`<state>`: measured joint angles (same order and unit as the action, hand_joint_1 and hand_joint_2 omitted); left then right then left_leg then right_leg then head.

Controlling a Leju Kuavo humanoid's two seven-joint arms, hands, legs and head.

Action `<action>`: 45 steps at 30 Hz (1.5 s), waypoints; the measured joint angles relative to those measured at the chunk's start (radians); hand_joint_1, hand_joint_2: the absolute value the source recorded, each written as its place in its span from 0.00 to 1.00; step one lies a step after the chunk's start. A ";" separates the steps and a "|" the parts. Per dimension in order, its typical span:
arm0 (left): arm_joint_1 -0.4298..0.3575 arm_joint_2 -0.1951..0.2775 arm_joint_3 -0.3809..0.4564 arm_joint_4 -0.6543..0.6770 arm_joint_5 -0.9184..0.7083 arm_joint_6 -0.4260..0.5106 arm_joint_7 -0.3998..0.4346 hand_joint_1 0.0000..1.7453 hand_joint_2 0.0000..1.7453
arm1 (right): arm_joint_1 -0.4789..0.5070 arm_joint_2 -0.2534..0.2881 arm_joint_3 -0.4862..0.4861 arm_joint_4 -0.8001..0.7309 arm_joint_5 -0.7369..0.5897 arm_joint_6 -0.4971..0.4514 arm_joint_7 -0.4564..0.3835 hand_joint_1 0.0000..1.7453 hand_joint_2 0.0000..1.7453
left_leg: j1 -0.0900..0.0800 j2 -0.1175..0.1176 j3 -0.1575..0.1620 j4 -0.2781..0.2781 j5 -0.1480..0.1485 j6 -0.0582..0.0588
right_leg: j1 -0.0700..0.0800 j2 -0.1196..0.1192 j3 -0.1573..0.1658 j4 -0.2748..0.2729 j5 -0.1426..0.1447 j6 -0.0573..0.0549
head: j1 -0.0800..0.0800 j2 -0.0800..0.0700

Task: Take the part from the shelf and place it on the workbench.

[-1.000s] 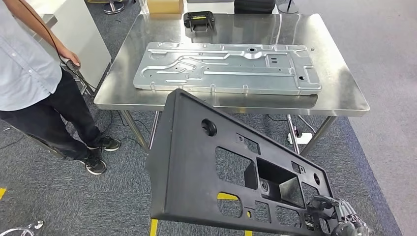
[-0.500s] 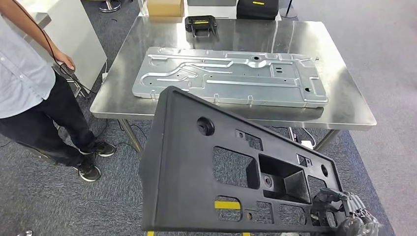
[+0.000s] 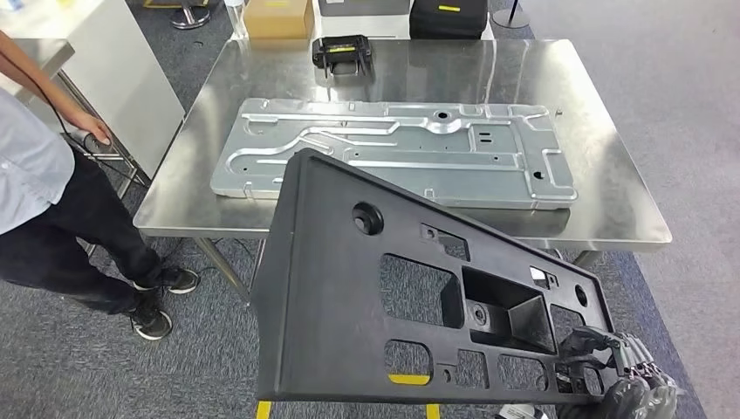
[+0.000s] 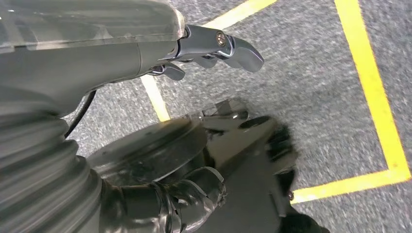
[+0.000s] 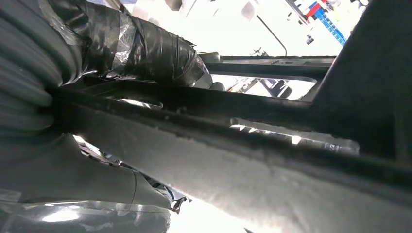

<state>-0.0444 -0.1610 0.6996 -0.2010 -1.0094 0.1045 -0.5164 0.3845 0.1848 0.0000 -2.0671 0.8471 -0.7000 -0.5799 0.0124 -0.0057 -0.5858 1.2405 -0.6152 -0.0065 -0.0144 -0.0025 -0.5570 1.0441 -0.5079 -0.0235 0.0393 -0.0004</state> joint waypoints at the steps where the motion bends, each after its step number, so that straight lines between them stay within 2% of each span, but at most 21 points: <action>1: 0.001 0.000 0.000 0.000 -0.001 0.000 0.000 0.00 1.00 | -0.001 -0.001 0.000 0.000 0.000 0.000 0.001 1.00 1.00 | 0.000 0.000 -0.038 0.039 -0.019 -0.001 | 0.001 0.001 0.009 -0.001 -0.008 -0.001 | 0.000 0.000; 2: 0.003 0.000 0.000 0.000 -0.003 0.000 0.000 0.00 1.00 | -0.001 -0.001 0.000 0.000 0.000 0.000 0.002 1.00 1.00 | 0.000 0.000 -0.064 0.050 -0.024 0.000 | 0.002 0.003 0.019 -0.001 -0.017 -0.001 | 0.000 0.000; 3: 0.005 0.000 0.000 0.000 -0.004 0.000 0.000 0.00 1.00 | -0.001 -0.002 0.000 0.000 0.000 0.000 0.003 1.00 1.00 | -0.001 0.000 -0.075 0.031 -0.008 0.003 | 0.002 0.005 0.032 -0.001 -0.026 -0.001 | 0.000 0.000; 5: 0.009 0.001 0.000 0.000 -0.005 0.000 0.000 0.00 1.00 | -0.001 -0.003 0.000 0.000 -0.001 0.000 0.005 1.00 1.00 | -0.005 0.000 -0.068 -0.074 0.088 0.017 | 0.005 0.006 0.059 -0.002 -0.047 0.003 | 0.000 0.000; 7: 0.010 0.002 0.001 0.000 -0.005 0.000 0.000 0.00 1.00 | -0.003 -0.004 0.000 0.002 -0.002 0.000 0.006 1.00 1.00 | -0.014 0.000 -0.056 -0.155 0.150 0.031 | 0.007 0.008 0.076 -0.004 -0.067 0.012 | 0.000 0.000; 11: 0.012 0.002 0.001 0.000 -0.006 -0.001 -0.001 0.00 1.00 | -0.006 -0.007 0.000 0.003 -0.001 0.000 0.009 1.00 1.00 | -0.013 -0.004 -0.015 -0.200 0.151 0.051 | 0.008 0.007 0.096 0.022 -0.071 0.033 | 0.000 0.000; 13: 0.009 0.001 0.001 0.000 -0.006 -0.002 -0.003 0.00 1.00 | -0.009 -0.009 0.000 0.002 -0.001 0.000 0.011 1.00 1.00 | -0.009 -0.003 0.014 -0.212 0.146 0.059 | 0.006 0.006 0.058 0.094 -0.097 0.041 | 0.000 0.000; 16: 0.005 0.001 0.001 0.000 -0.007 -0.003 -0.004 0.00 1.00 | -0.011 -0.011 0.000 0.003 -0.001 0.000 0.012 1.00 1.00 | -0.009 -0.005 0.038 -0.214 0.124 0.062 | 0.001 0.006 -0.058 0.235 -0.164 0.055 | 0.001 0.000; 17: 0.005 0.001 0.001 0.000 -0.007 -0.003 -0.004 0.00 1.00 | -0.011 -0.011 -0.001 0.003 -0.001 0.000 0.012 1.00 1.00 | -0.008 -0.006 0.051 -0.214 0.113 0.059 | -0.001 0.006 -0.081 0.238 -0.165 0.059 | 0.001 0.000; 18: 0.006 0.001 0.001 0.000 -0.007 -0.003 -0.004 0.00 1.00 | -0.011 -0.012 -0.001 0.003 -0.001 0.000 0.012 1.00 1.00 | -0.007 -0.007 0.066 -0.214 0.101 0.056 | -0.003 0.006 -0.089 0.212 -0.143 0.062 | 0.001 0.000; 20: 0.008 0.000 0.001 0.000 -0.008 -0.004 -0.004 0.00 1.00 | -0.010 -0.012 -0.001 0.003 -0.002 0.000 0.012 1.00 1.00 | -0.005 -0.007 0.096 -0.213 0.076 0.048 | -0.005 0.005 -0.085 0.108 -0.040 0.062 | 0.001 0.000; 22: 0.007 -0.001 0.002 0.001 -0.008 -0.005 -0.004 0.00 1.00 | -0.009 -0.014 -0.001 0.006 -0.002 0.000 0.013 1.00 1.00 | -0.006 -0.008 0.111 -0.215 0.057 0.037 | -0.001 0.002 -0.079 0.040 0.033 0.049 | 0.001 0.000; 23: 0.006 -0.002 0.002 0.002 -0.008 -0.005 -0.005 0.00 1.00 | -0.009 -0.014 -0.001 0.007 -0.002 0.000 0.014 1.00 1.00 | -0.007 -0.009 0.116 -0.215 0.053 0.031 | 0.002 0.001 -0.078 0.031 0.041 0.039 | 0.001 0.000; 25: 0.003 -0.001 0.002 0.002 -0.009 -0.003 -0.005 0.00 1.00 | -0.007 -0.015 -0.001 0.008 -0.003 0.000 0.014 1.00 1.00 | -0.009 -0.009 0.124 -0.210 0.055 0.020 | 0.001 0.003 -0.060 0.019 0.037 0.022 | 0.000 0.000; 27: 0.002 -0.001 0.002 0.002 -0.010 -0.001 -0.005 0.00 1.00 | -0.008 -0.016 -0.001 0.008 -0.003 0.000 0.015 1.00 1.00 | -0.008 -0.006 0.106 -0.154 0.059 0.011 | -0.004 0.003 -0.026 -0.001 0.028 0.008 | 0.000 0.000; 30: 0.000 -0.001 0.002 0.002 -0.010 0.003 -0.003 0.00 1.00 | -0.011 -0.016 -0.001 0.008 -0.003 0.000 0.014 1.00 1.00 | -0.003 -0.002 -0.003 0.001 0.006 -0.001 | -0.005 0.000 0.011 -0.018 0.013 -0.001 | 0.000 0.000; 32: 0.002 -0.002 0.002 0.002 -0.013 0.019 0.008 0.00 1.00 | -0.011 -0.016 -0.001 0.009 -0.003 0.000 0.014 1.00 1.00 | -0.002 -0.002 -0.058 0.033 -0.002 -0.003 | -0.004 0.002 0.025 -0.019 -0.001 -0.001 | 0.000 0.000; 35: 0.004 -0.002 0.003 0.002 -0.019 0.054 0.029 0.00 1.00 | -0.010 -0.016 -0.001 0.009 -0.003 0.000 0.013 1.00 1.00 | -0.004 -0.001 -0.042 -0.105 0.127 0.007 | -0.003 0.006 0.056 -0.019 -0.025 0.005 | 0.001 0.000; 37: 0.003 -0.002 0.003 0.002 -0.022 0.064 0.035 0.00 1.00 | -0.011 -0.015 -0.001 0.010 -0.003 0.000 0.012 1.00 1.00 | -0.011 0.000 -0.028 -0.179 0.160 0.019 | -0.001 0.006 0.064 -0.018 -0.038 0.015 | 0.000 0.000; 39: 0.003 -0.003 0.004 0.002 -0.026 0.066 0.036 0.00 1.00 | -0.011 -0.015 -0.001 0.010 -0.003 0.000 0.011 1.00 1.00 | -0.014 0.000 -0.025 -0.197 0.157 0.025 | 0.002 0.006 0.065 -0.019 -0.044 0.023 | -0.001 0.000; 45: 0.000 -0.005 0.004 0.002 -0.028 0.066 0.034 0.00 1.00 | -0.012 -0.015 -0.002 0.011 -0.006 0.000 0.005 1.00 1.00 | -0.013 -0.003 -0.016 -0.207 0.163 0.031 | 0.005 0.003 0.078 -0.037 -0.044 0.021 | -0.001 0.000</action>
<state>-0.0442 -0.1664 0.7034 -0.1995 -1.0377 0.1707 -0.4826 0.3729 0.1698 -0.0019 -2.0565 0.8412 -0.7000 -0.5750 -0.0004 -0.0089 -0.6021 1.0331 -0.4521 0.0243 -0.0098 0.0006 -0.4786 1.0069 -0.5518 -0.0025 0.0382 -0.0001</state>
